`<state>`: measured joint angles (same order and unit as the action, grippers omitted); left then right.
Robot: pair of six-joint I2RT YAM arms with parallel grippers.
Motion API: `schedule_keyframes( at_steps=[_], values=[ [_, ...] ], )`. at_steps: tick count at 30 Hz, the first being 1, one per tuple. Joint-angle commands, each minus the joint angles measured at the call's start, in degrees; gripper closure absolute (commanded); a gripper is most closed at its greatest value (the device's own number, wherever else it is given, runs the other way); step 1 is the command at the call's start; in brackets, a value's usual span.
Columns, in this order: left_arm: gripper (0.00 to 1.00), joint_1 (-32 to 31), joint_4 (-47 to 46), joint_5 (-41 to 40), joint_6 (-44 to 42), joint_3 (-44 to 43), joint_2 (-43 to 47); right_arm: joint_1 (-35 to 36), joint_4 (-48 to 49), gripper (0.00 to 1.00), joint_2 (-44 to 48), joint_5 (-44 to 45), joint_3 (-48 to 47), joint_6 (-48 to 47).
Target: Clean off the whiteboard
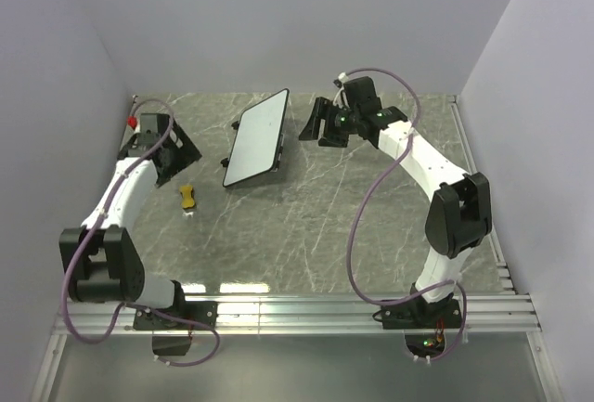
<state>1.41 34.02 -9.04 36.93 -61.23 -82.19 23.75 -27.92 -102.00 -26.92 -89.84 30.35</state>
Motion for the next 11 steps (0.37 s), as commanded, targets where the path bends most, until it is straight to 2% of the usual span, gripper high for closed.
schedule_keyframes(
  at_steps=[1, 6, 11],
  values=[
    [0.01, -0.27, 1.13, 7.1, -1.68, -6.17, 4.93, 0.25, 2.87, 0.25, 4.43, 13.26, -0.77, 2.17],
    [0.01, -0.36, 5.35, 7.46, -4.92, -15.57, 6.42, 0.51, 3.75, 0.26, 2.07, 12.25, -3.49, 3.57],
    [0.01, -0.36, 4.56, 6.23, -5.64, -17.69, 8.36, 2.27, 4.72, 0.26, -0.48, 11.19, -6.39, 3.84]
  ],
)
